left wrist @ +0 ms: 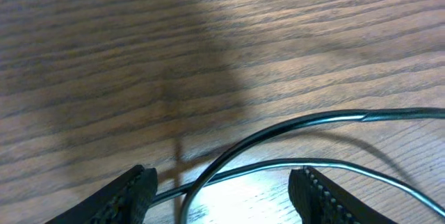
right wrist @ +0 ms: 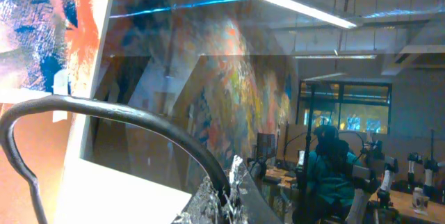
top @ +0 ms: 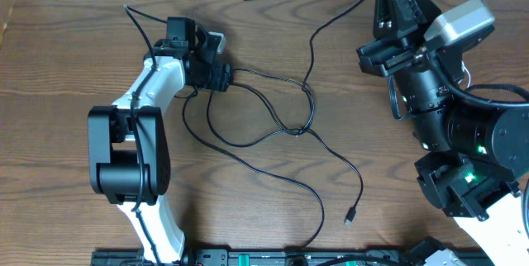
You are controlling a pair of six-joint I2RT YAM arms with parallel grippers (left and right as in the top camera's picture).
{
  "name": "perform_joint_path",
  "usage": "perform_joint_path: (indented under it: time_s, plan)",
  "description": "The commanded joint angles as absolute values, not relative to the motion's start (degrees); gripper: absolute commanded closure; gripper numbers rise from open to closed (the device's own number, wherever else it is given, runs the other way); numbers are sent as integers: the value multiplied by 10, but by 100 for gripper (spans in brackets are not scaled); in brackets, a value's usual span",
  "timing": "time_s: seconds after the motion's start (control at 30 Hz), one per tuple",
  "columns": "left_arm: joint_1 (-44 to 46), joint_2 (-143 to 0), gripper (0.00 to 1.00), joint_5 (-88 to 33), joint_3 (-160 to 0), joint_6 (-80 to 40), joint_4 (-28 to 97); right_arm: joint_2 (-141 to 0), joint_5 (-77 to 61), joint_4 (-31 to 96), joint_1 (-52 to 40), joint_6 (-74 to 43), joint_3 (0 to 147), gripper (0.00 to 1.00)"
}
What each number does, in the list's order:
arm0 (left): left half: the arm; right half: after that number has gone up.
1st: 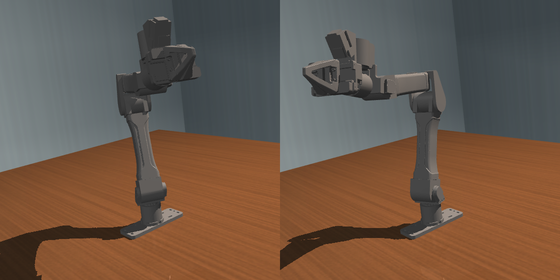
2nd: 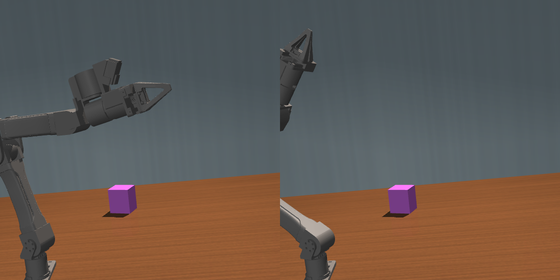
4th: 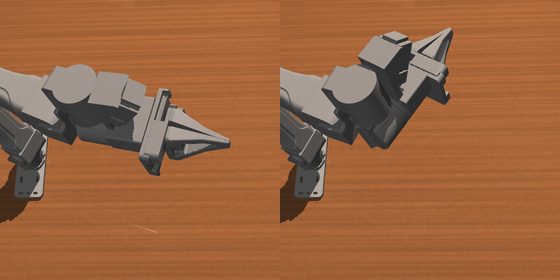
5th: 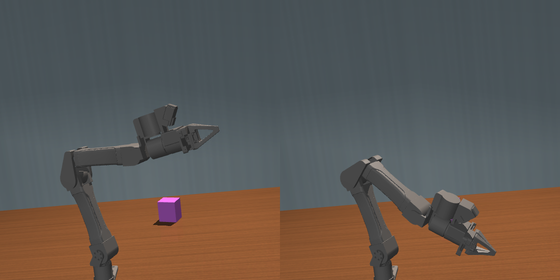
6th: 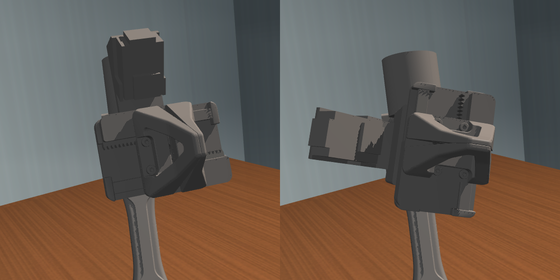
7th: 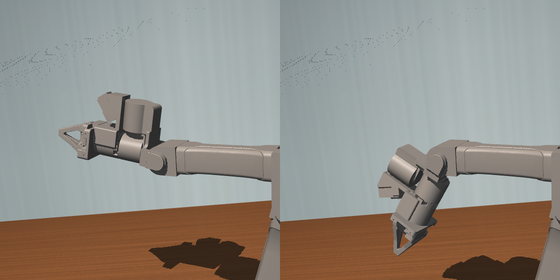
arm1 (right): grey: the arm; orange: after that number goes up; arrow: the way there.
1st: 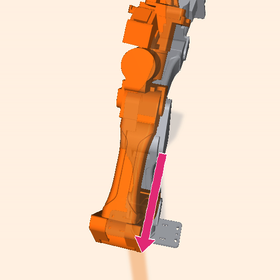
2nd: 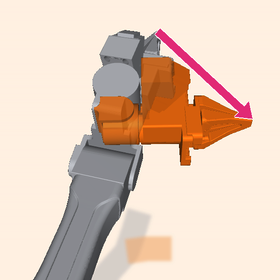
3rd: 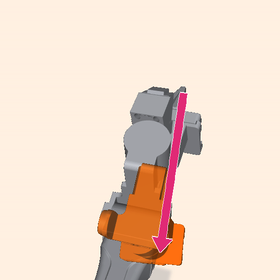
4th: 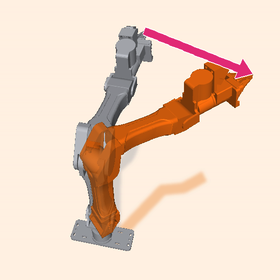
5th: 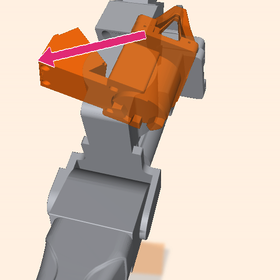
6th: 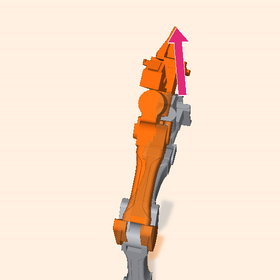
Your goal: Untangle cables
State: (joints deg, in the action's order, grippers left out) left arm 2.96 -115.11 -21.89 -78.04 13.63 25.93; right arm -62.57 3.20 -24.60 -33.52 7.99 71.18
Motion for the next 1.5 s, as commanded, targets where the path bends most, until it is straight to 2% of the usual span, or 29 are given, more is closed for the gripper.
perform_joint_path:
  time_s: [0.0, 0.5, 0.67, 0.83, 0.97, 1.03, 1.2, 1.47]
  plan:
    - [36, -1159, 40, -213, -775, 146, 256, -621, 28, -247, -333, 84, 715, 99]
    - [36, -1177, 44, -173, -767, 145, 241, -621, 24, -248, -333, 84, 715, 99]
    - [36, -1177, 60, -173, -767, 145, 241, -621, 24, -248, -333, 84, 715, 99]
    - [36, -1177, 69, -173, -767, 143, 241, -621, 24, -248, -333, 84, 715, 99]
    - [36, -1177, 87, -173, -767, 143, 241, -621, 24, -247, -333, 84, 715, 99]
    - [36, -1177, 92, -173, -767, 142, 241, -621, 24, -248, -333, 84, 715, 99]
    - [35, -1177, 92, -172, -767, 28, 234, -621, 24, -265, -333, 56, 715, 99]
    - [5, -1177, 92, -109, -767, -50, 248, -581, 24, -352, -333, 47, 715, 99]
